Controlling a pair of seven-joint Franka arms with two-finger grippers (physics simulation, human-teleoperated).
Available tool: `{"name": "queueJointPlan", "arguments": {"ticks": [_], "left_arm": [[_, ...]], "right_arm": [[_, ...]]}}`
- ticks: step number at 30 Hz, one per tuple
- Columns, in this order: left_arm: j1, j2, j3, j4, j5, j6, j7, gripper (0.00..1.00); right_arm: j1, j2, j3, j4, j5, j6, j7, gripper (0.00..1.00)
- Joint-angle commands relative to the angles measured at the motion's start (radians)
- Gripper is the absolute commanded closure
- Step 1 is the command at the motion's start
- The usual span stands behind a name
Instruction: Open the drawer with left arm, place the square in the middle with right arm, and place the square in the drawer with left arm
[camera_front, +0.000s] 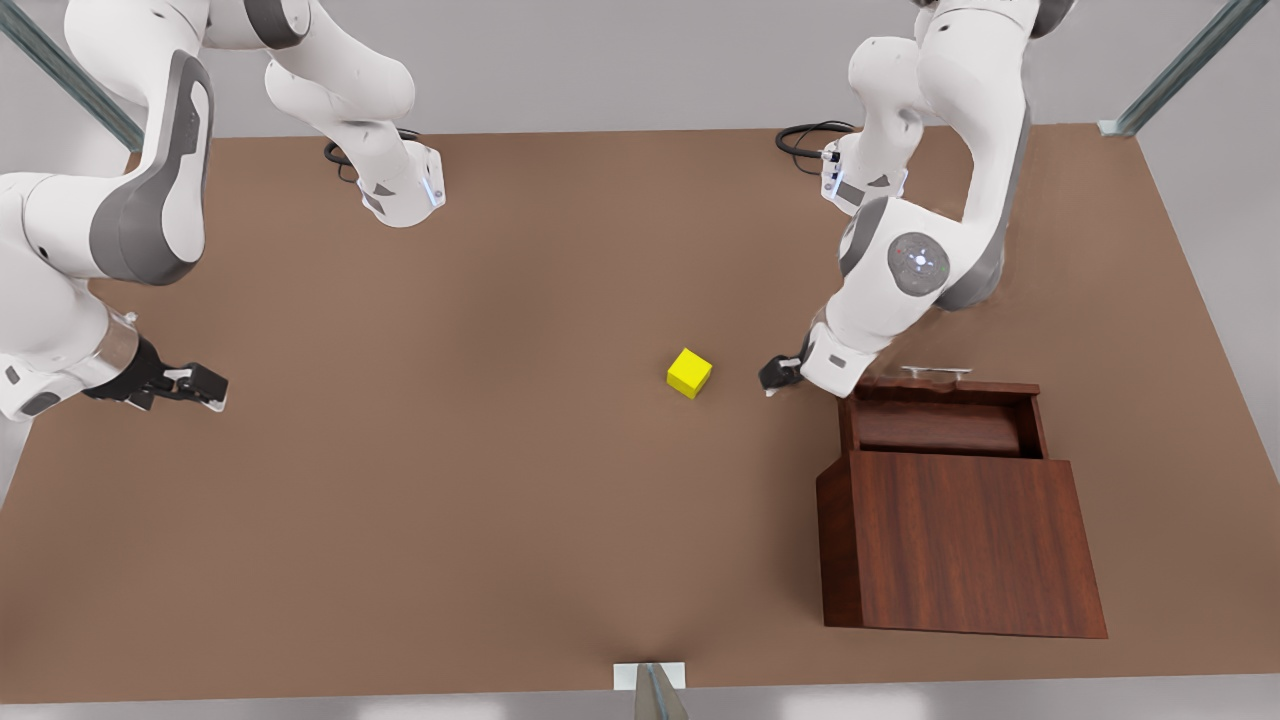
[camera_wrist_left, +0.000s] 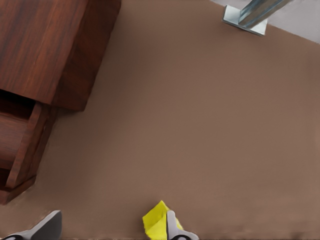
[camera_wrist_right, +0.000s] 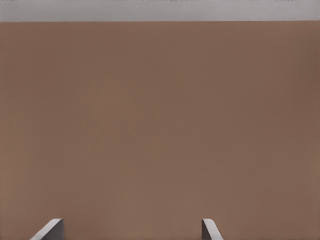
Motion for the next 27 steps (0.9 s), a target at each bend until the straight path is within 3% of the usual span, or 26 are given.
{"name": "queueJointPlan", "arguments": {"ticks": [1, 5, 12, 27], "left_arm": [[-0.006, 0.029, 0.0, 0.03, 0.029, 0.0, 0.018, 0.0], [-0.105, 0.182, -0.007, 0.103, 0.029, -0.023, 0.377, 0.0], [-0.255, 0.29, -0.009, 0.119, 0.218, 0.012, 0.42, 0.0], [-0.322, 0.302, 0.002, -0.139, 0.253, 0.247, 0.339, 0.0]], "right_arm": [[0.0, 0.0, 0.001, 0.0, 0.0, 0.0, 0.0, 0.0], [0.0, 0.0, 0.0, 0.0, 0.0, 0.015, 0.0, 0.0], [0.002, 0.0, -0.002, -0.001, -0.002, 0.028, 0.0, 0.0], [0.002, 0.002, 0.0, -0.001, 0.0, 0.041, 0.0, 0.0]]}}
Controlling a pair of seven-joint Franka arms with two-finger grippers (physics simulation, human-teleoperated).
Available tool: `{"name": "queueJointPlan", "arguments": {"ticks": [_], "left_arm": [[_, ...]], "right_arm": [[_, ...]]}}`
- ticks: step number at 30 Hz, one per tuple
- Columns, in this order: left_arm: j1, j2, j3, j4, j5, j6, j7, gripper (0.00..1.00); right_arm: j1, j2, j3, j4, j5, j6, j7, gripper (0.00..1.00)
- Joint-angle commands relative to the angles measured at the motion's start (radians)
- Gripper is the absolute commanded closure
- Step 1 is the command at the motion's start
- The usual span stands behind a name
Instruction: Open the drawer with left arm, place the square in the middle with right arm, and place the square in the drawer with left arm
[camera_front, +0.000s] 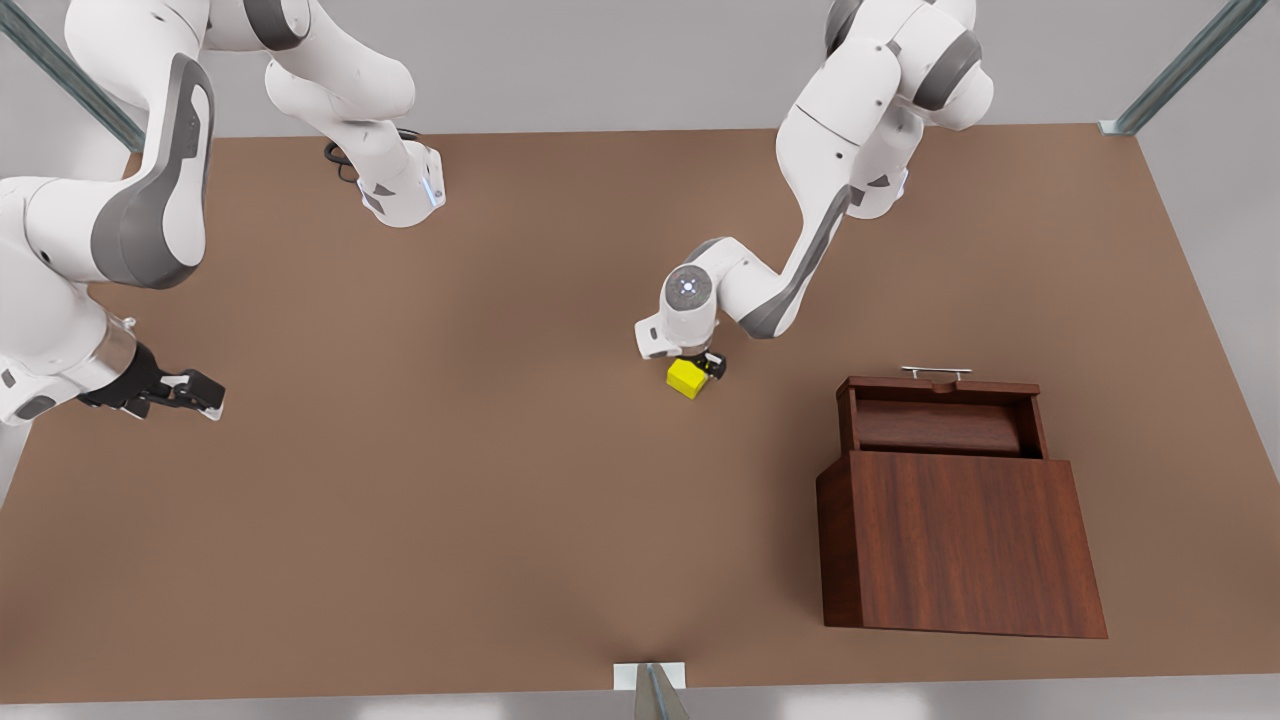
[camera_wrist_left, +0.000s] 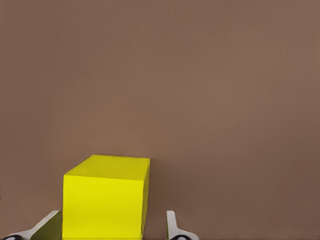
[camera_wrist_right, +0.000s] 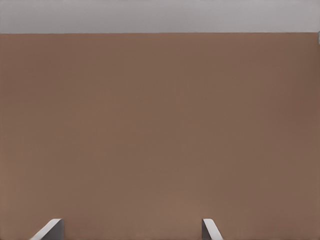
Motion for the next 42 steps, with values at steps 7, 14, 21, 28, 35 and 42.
{"name": "queueJointPlan", "arguments": {"ticks": [7, 14, 21, 28, 35, 42], "left_arm": [[0.0, -0.001, 0.006, -0.002, 0.056, -0.002, -0.002, 0.0], [0.0, 0.042, 0.006, -0.002, 0.056, 0.038, -0.009, 0.0], [0.0, 0.058, 0.006, -0.002, 0.056, 0.052, -0.026, 0.33], [0.001, 0.041, 0.006, -0.001, 0.056, 0.041, -0.028, 0.34], [0.009, -0.2, 0.061, 0.012, 0.031, -0.169, -0.054, 0.34], [0.008, -0.383, 0.327, 0.012, -0.125, -0.348, -0.043, 0.34]], "right_arm": [[0.001, 0.0, 0.0, 0.0, 0.0, 0.002, 0.0, 0.0], [0.002, 0.0, 0.0, 0.0, 0.002, 0.0, -0.003, 0.0], [0.002, 0.0, 0.0, 0.002, 0.002, 0.002, -0.002, 0.0], [0.002, 0.0, 0.0, 0.0, 0.003, 0.0, -0.008, 0.0], [0.002, 0.0, 0.0, 0.0, 0.002, 0.0, -0.006, 0.0], [0.002, 0.001, 0.0, 0.002, 0.002, 0.002, -0.002, 0.0]]}}
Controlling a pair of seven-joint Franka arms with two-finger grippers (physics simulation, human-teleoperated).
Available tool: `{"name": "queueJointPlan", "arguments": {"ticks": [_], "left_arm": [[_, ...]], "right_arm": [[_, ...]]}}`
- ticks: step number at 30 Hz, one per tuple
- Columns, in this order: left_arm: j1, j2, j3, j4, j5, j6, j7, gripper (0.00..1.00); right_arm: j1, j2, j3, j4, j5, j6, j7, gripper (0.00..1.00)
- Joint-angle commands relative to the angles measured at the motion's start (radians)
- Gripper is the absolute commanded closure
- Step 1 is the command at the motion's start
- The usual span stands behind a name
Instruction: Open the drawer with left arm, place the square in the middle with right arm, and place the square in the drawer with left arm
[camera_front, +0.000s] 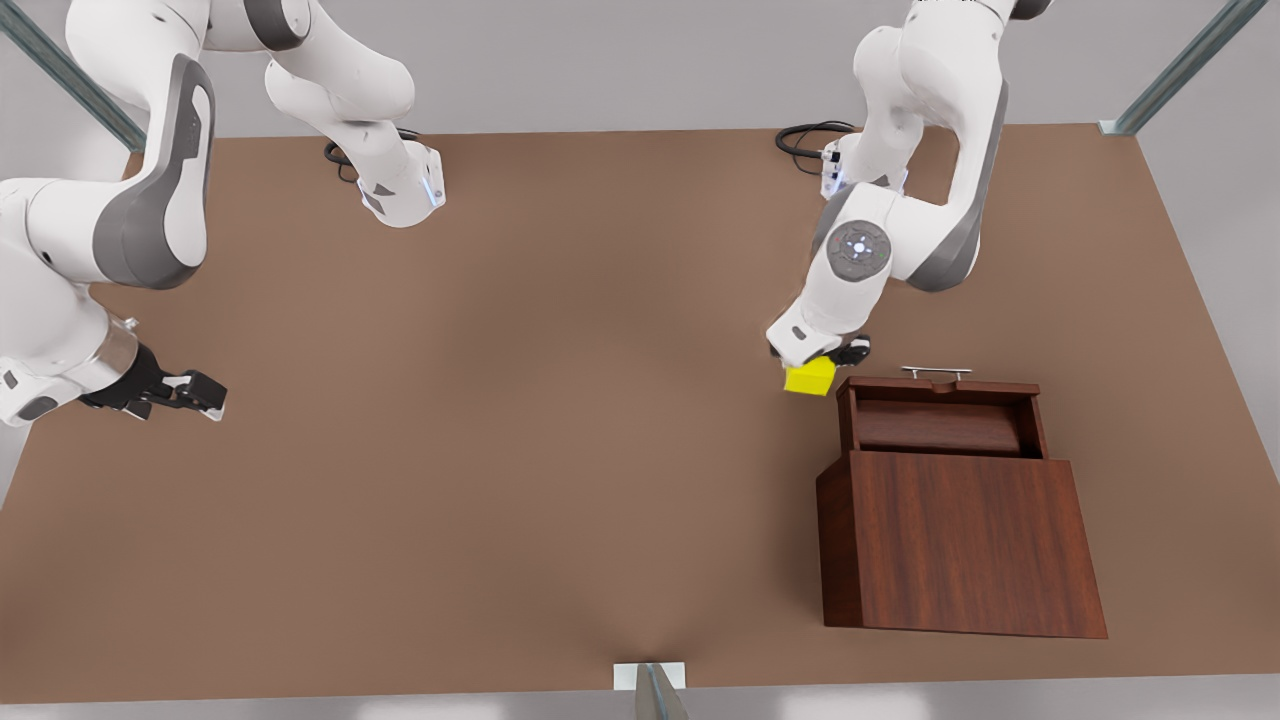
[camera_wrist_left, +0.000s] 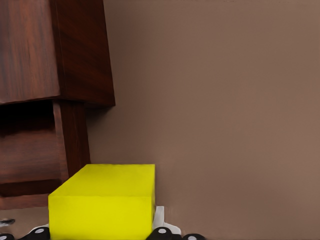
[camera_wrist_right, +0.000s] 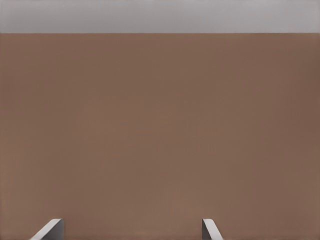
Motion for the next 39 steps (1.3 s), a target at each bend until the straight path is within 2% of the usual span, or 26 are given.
{"name": "queueJointPlan", "arguments": {"ticks": [1, 5, 10, 18, 20, 26, 30, 31, 32, 33, 34, 36, 39], "left_arm": [[-0.007, 0.0, 0.017, 0.0, -0.064, -0.001, 0.002, 0.34], [-0.006, 0.007, 0.166, -0.005, -0.067, -0.001, 0.14, 0.34], [-0.001, 0.052, 0.295, -0.003, -0.12, 0.027, 0.324, 0.34], [0.028, 0.138, 0.336, -0.003, -0.184, 0.085, 0.395, 0.32], [0.031, 0.147, 0.336, -0.005, -0.184, 0.079, 0.396, 0.0], [0.028, 0.153, 0.336, 0.004, -0.198, 0.068, 0.39, 0.0], [0.028, 0.145, 0.336, 0.184, -0.195, -0.111, 0.387, 0.0], [0.037, 0.103, 0.313, 0.202, -0.173, -0.121, 0.386, 0.0], [0.206, 0.069, 0.131, 0.227, -0.152, -0.137, 0.383, 0.0], [0.431, 0.053, -0.116, 0.294, -0.025, -0.223, 0.379, 0.0], [0.519, 0.037, -0.207, 0.316, 0.008, -0.251, 0.379, 0.0], [0.576, -0.031, -0.271, 0.316, 0.074, -0.28, 0.381, 0.0], [0.576, -0.042, -0.273, 0.307, 0.08, -0.273, 0.378, 0.0]], "right_arm": [[0.0, 0.0, 0.0, -0.001, 0.0, 0.0, 0.0, 0.0], [0.0, 0.0, 0.0, -0.001, 0.0, 0.015, 0.0, 0.0], [0.006, 0.008, 0.0, 0.001, -0.014, 0.017, -0.012, 0.0], [0.008, 0.026, 0.006, 0.016, 0.002, 0.023, 0.0, 0.0], [0.006, 0.034, 0.005, 0.022, 0.0, 0.023, 0.0, 0.0], [0.005, 0.032, 0.005, 0.022, 0.0, 0.021, -0.009, 0.0], [0.005, 0.032, 0.003, 0.022, -0.002, 0.02, -0.009, 0.0], [0.006, 0.032, 0.003, 0.022, -0.002, 0.021, -0.009, 0.0], [0.005, 0.032, 0.003, 0.022, -0.002, 0.021, -0.009, 0.0], [0.006, 0.032, 0.003, 0.022, -0.003, 0.021, -0.009, 0.0], [0.008, 0.034, 0.003, 0.022, -0.002, 0.021, -0.008, 0.0], [0.006, 0.034, 0.005, 0.022, 0.0, 0.021, -0.008, 0.0], [0.006, 0.032, 0.003, 0.022, -0.002, 0.023, -0.008, 0.0]]}}
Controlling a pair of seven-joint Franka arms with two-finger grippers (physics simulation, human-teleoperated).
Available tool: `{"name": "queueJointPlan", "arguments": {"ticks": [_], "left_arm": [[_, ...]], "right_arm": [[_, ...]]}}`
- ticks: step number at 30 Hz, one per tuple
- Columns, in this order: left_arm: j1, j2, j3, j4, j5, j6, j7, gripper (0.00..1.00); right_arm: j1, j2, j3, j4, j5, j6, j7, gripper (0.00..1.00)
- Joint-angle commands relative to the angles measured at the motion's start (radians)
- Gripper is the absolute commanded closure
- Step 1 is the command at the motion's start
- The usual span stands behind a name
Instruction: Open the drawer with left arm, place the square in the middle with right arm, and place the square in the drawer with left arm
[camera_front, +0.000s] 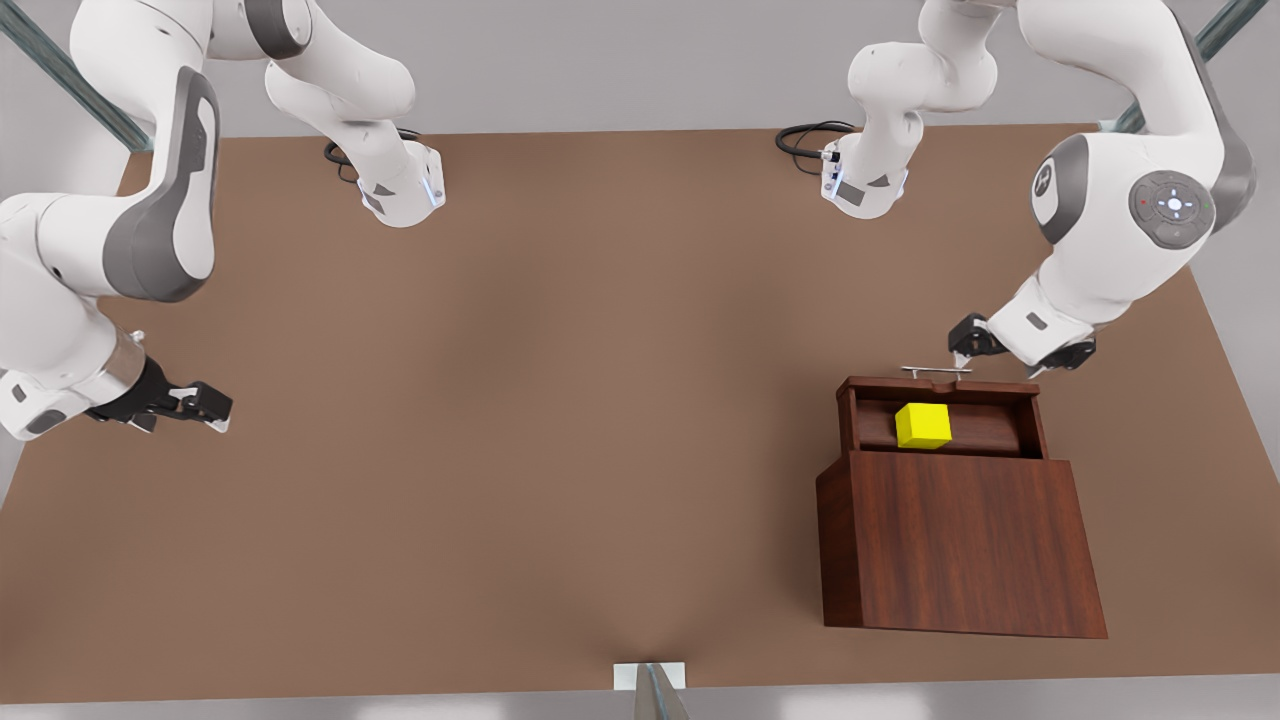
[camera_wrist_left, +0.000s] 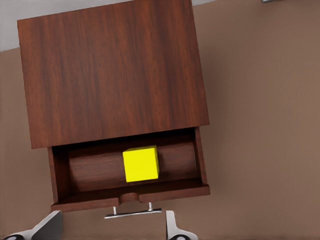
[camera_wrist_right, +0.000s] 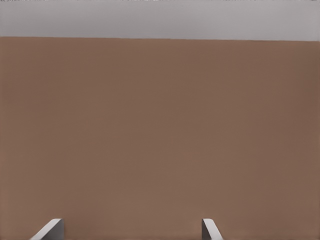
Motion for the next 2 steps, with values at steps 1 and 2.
{"name": "queueJointPlan", "arguments": {"ticks": [1, 2], "left_arm": [[0.001, 0.0, 0.0, 0.0, 0.044, 0.0, 0.0, 0.0], [0.001, 0.0, 0.0, 0.0, 0.044, 0.0, 0.0, 0.0]], "right_arm": [[0.0, 0.0, 0.0, 0.0, 0.0, 0.0, 0.0, 0.0], [0.002, 0.0, 0.0, 0.0, 0.0, 0.0, 0.0, 0.0]]}}
